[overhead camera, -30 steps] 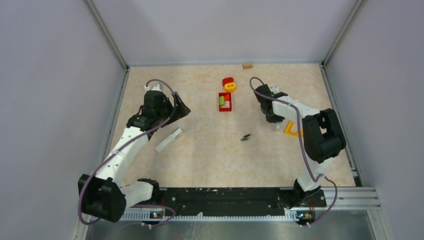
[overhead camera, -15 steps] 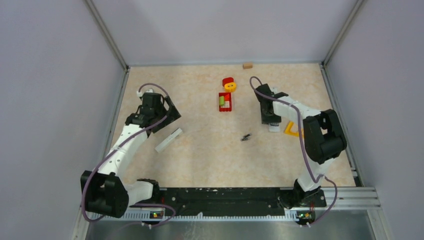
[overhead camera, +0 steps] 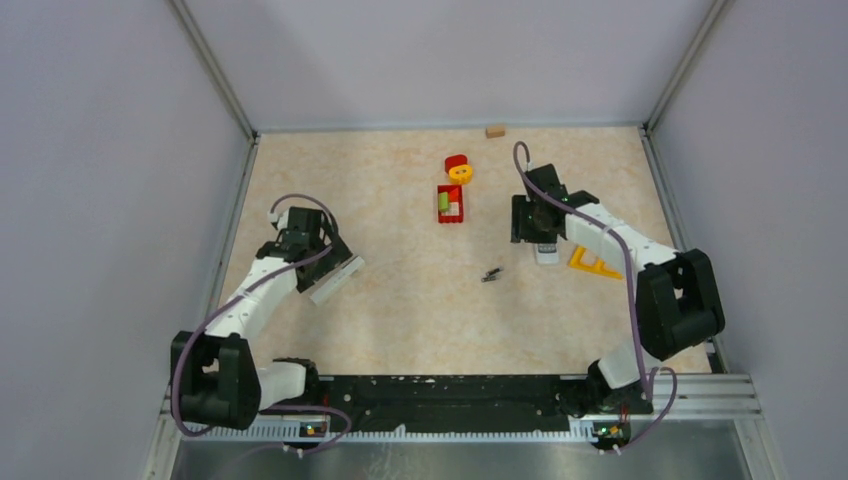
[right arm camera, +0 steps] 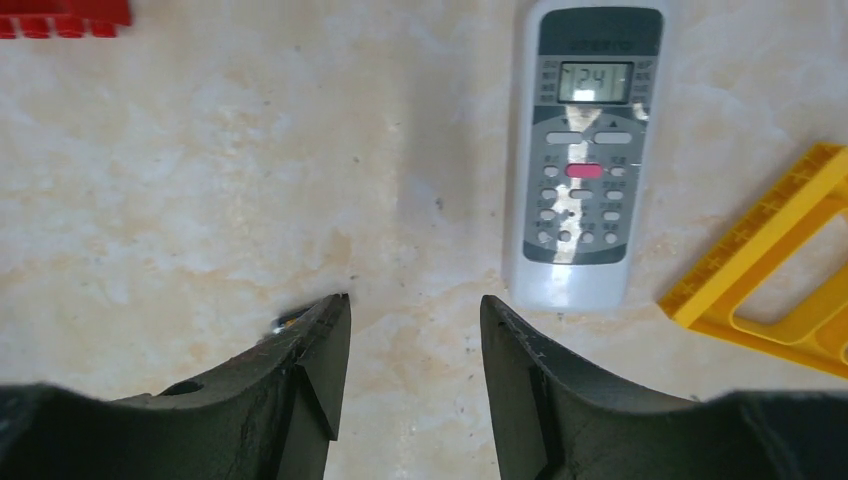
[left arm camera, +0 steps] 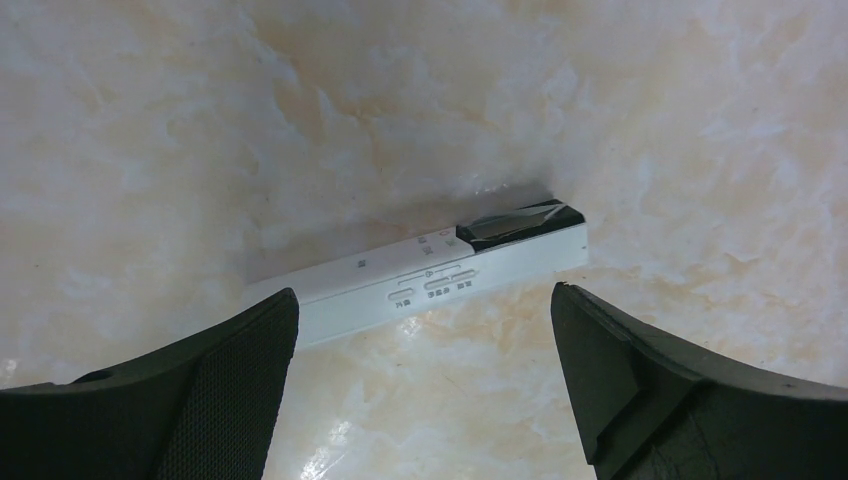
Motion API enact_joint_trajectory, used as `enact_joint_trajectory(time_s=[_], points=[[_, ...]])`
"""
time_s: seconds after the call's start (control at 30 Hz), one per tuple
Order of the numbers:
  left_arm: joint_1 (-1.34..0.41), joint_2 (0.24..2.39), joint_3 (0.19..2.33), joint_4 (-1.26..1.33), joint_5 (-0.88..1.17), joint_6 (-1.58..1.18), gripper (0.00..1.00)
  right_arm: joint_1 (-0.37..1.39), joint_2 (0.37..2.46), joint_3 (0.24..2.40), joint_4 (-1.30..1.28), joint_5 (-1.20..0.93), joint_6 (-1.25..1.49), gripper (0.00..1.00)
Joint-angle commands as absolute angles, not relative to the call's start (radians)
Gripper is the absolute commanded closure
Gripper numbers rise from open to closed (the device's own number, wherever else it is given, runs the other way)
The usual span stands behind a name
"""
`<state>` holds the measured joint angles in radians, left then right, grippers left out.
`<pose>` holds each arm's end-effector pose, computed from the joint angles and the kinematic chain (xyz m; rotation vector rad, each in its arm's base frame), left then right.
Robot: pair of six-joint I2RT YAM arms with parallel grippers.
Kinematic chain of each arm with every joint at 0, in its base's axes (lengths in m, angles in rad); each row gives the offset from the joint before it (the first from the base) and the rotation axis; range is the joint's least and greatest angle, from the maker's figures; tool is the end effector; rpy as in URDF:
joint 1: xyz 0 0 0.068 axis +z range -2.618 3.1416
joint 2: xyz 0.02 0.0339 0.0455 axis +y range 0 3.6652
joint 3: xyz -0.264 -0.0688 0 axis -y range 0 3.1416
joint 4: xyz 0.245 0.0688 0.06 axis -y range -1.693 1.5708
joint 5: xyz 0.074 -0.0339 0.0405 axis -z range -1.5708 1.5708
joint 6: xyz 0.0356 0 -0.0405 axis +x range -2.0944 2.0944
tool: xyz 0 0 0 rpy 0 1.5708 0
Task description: Load the batteries into the remote control
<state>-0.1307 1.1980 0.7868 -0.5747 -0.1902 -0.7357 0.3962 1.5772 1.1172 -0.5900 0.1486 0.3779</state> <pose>0.2315 -0.0236 0.2256 -0.8237 2.3954 -0.1008 0.2993 0.1195 0.2278 0.0278 2.6041 0.0824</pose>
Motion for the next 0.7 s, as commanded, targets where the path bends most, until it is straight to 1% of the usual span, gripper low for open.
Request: enact_joint_trajectory(time_s=[0.0,0.1,0.2,0.3,0.43,0.5,0.6,0.67], points=[[-0.114,1.247,0.711,-0.431,-0.111,-0.736,0.01,0.395,1.502,1.089,-0.504,0.006,0.405,0.48],[-0.112,1.289,0.711,-0.391,-0.011,-0.687,0.01,0.395,1.47,1.071,-0.491,-0.045,0.408,0.47],[-0.114,1.351,0.738,-0.386,0.147,-0.641,0.01,0.397,1.446,1.064,-0.484,-0.073,0.418,0.47],[-0.121,1.377,0.731,-0.353,0.246,-0.632,0.05,0.405,1.434,1.057,-0.463,-0.115,0.434,0.47],[-0.143,1.356,0.707,-0.303,0.327,-0.662,0.12,0.462,1.444,1.05,-0.414,-0.168,0.473,0.47],[-0.151,1.34,0.695,-0.279,0.354,-0.687,0.15,0.528,1.472,1.058,-0.383,-0.167,0.502,0.47],[-0.161,1.329,0.687,-0.264,0.372,-0.705,0.25,0.625,1.525,1.069,-0.336,-0.152,0.57,0.47],[-0.161,1.315,0.686,-0.271,0.339,-0.709,0.31,0.688,1.553,1.062,-0.272,-0.149,0.629,0.48]])
